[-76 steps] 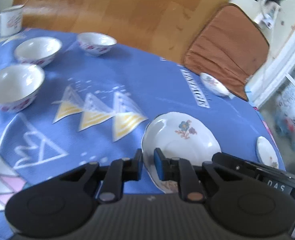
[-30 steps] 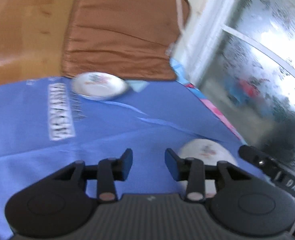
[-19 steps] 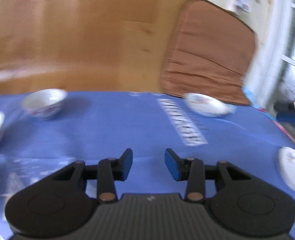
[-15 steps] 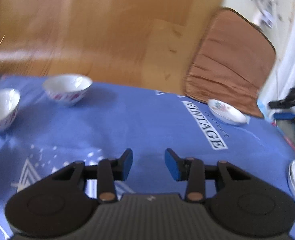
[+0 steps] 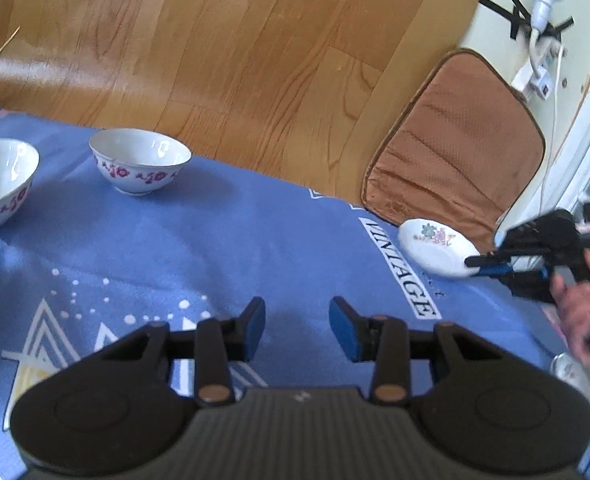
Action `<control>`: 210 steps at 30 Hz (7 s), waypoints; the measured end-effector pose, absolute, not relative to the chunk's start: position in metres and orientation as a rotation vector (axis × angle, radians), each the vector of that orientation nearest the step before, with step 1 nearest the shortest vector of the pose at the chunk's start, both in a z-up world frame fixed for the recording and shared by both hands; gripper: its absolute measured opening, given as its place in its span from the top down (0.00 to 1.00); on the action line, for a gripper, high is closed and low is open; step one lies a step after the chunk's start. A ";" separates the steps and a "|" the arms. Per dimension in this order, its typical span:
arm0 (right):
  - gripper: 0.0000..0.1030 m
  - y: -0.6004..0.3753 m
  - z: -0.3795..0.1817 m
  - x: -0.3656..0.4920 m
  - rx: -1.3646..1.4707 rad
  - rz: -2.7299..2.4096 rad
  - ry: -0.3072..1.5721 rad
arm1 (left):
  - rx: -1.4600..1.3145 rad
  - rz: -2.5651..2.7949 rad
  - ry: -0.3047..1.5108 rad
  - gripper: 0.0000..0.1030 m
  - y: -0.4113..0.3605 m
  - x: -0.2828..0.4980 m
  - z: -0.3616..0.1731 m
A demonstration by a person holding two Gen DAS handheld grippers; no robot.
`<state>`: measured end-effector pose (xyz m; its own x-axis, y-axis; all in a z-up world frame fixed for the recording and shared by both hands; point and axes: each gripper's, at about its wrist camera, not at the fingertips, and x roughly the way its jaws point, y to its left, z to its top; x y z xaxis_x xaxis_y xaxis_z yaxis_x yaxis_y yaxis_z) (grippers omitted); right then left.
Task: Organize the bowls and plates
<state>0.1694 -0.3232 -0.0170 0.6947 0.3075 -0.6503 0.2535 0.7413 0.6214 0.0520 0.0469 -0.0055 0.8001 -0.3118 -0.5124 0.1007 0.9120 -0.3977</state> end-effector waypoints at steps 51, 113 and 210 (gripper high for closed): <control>0.65 -0.155 -0.034 -0.034 0.081 0.476 0.638 | -0.322 -0.206 0.794 0.70 0.069 -0.034 0.008; 0.86 -0.180 -0.035 -0.051 0.131 0.443 0.568 | -0.287 -0.235 0.763 0.88 0.036 -0.030 0.023; 0.54 -0.119 -0.017 -0.058 0.063 0.379 0.441 | -0.175 -0.121 0.648 0.74 0.080 -0.044 0.010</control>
<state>-0.0575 -0.1190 -0.0173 0.8357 0.3715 -0.4045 -0.3443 0.9282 0.1411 -0.0439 0.0803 0.0095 0.7911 -0.1661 -0.5887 0.0569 0.9782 -0.1996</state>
